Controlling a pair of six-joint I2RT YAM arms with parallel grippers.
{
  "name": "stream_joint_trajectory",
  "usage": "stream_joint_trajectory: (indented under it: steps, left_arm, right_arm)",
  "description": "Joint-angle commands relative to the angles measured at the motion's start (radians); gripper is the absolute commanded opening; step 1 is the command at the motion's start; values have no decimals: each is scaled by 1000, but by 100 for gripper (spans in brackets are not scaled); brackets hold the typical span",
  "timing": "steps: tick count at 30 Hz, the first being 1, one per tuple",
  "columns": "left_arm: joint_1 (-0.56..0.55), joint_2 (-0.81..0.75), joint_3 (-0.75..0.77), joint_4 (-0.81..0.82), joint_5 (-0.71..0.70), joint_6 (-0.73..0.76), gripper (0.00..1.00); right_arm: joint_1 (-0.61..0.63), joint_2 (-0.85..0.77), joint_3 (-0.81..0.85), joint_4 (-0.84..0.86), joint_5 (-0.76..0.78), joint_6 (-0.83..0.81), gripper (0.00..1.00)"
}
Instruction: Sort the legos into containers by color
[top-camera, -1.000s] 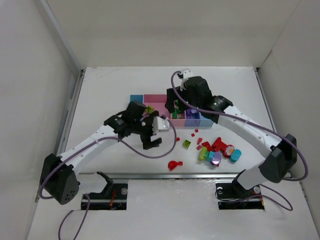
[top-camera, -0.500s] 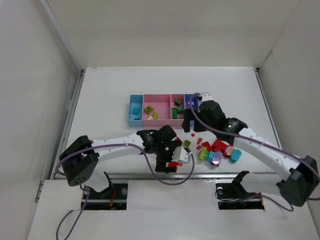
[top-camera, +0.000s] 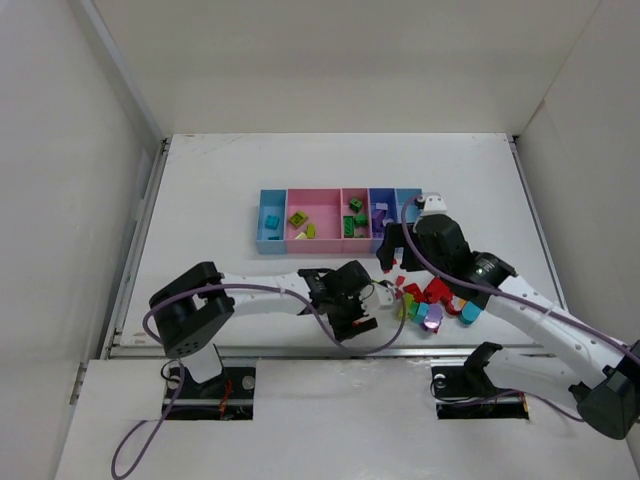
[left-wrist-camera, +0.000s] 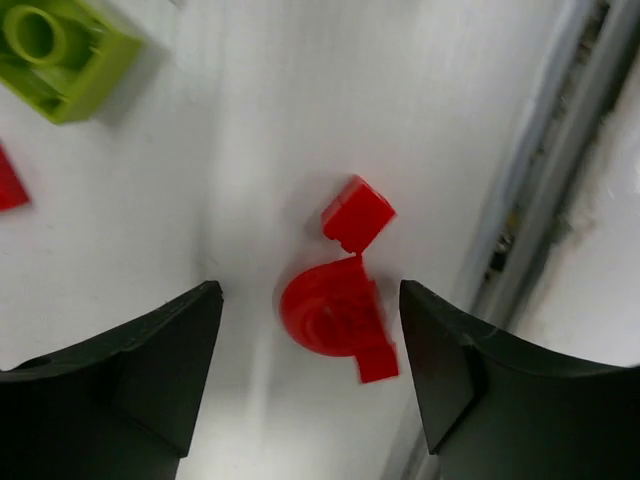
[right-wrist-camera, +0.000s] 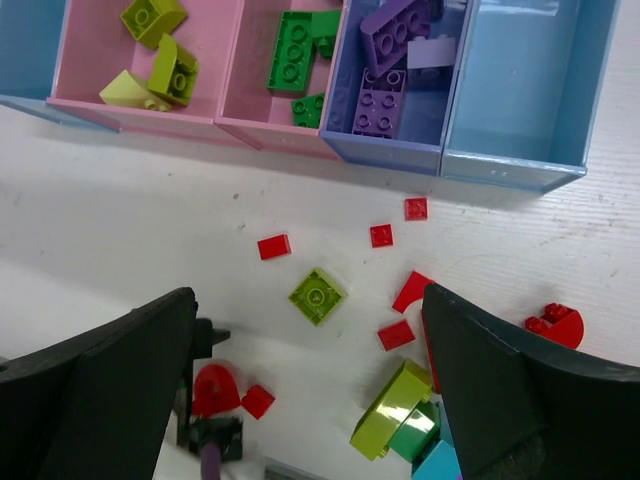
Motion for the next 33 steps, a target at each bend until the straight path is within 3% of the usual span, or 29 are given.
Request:
stream_joint_trajectory:
  steps: [1,3,7,8,12,20,25,29,33]
  left_arm:
    - [2,50,19,-7,-104,-89,68]
    - [2,64,19,-7,-114,-100,62]
    - [-8,84,39,-7,-91,-100,33]
    - [-8,84,39,-16,-91,-100,21]
    - [-8,84,39,-25,-91,-100,0]
    - [-8,58,119,-135,-91,-100,0]
    - [64,-54,247,-191,-21,-49,0]
    - [116,-64,391,-102,13,-20,0]
    - [198,31,546,13,111,-60,0]
  right_arm:
    - [4,-59,-5,29,36,-1,100]
    - [4,-70,-16,29,36,-10,100]
    - [4,-80,-16,20,59,-35,100]
    - [4,-80,-16,20,59,-44,100]
    - [4,-80,-16,29,59,-67,100]
    - [-6,-49,24,28,80,-96,100]
    - [-116,-58,61,18,69,-96,100]
    - [-225,-21,102,6,46,-96,100]
    - [-302,49,180,-38,36,-96,100]
